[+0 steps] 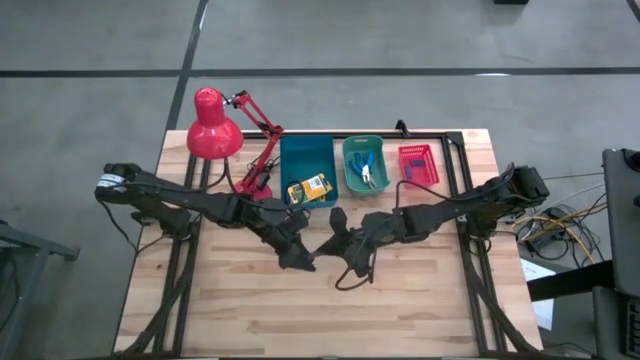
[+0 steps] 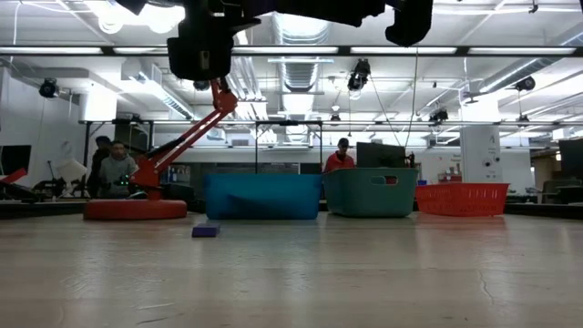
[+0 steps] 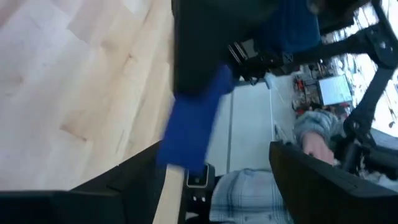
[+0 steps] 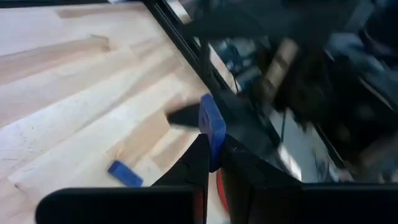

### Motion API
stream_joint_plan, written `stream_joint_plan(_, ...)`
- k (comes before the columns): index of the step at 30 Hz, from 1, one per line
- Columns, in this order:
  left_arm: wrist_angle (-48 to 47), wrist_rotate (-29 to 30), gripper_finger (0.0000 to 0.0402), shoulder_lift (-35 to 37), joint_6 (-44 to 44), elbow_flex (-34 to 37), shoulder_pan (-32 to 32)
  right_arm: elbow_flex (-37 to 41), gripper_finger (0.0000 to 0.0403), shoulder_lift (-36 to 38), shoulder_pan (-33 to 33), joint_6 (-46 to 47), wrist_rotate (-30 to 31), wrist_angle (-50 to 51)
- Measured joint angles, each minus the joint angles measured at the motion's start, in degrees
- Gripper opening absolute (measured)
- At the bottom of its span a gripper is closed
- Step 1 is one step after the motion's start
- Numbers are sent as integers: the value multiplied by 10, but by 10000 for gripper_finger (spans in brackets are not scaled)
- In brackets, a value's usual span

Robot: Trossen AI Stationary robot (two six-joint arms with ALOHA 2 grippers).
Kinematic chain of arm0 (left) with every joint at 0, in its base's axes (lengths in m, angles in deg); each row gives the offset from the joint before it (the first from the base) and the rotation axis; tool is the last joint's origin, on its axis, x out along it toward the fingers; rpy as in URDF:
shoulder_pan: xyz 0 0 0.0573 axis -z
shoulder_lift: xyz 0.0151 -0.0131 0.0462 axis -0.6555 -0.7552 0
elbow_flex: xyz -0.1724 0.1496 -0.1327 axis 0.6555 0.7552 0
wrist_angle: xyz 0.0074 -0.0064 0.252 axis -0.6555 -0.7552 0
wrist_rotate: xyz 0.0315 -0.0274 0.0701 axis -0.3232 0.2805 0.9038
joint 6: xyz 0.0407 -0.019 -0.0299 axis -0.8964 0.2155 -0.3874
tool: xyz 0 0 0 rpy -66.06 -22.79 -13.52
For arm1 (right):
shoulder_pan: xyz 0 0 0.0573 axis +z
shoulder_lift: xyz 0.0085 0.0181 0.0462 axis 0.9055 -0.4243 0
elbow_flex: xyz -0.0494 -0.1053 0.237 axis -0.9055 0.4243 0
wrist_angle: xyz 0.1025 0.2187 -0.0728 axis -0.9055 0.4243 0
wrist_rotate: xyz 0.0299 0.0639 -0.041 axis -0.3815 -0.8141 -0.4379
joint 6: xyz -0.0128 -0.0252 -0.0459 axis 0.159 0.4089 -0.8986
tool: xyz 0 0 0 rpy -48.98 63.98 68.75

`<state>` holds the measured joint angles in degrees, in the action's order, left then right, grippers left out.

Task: Pick & Place School Supplies
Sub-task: Put the blue eraser into the red bin

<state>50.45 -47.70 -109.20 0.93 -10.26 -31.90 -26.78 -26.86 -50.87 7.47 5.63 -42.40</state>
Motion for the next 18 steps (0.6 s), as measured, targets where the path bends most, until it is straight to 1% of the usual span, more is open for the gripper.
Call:
stream_joint_plan(2,1,-21,285,0,1,0,0,0,20,13,0,26,29,27)
stream_joint_plan(5,3,-21,286,2,-5,0,0,-2,20,40,-1,63,38,93)
stream_joint_plan(7,3,-20,286,3,-14,0,0,-2,20,63,-1,102,40,126)
stream_joint_plan(9,3,-15,285,3,-18,0,0,-2,20,88,0,146,56,166)
stream_joint_plan(15,10,22,286,3,-45,0,0,-1,20,176,-1,293,145,333)
stream_joint_plan(18,12,38,286,3,-55,0,0,-1,20,224,-1,409,202,412)
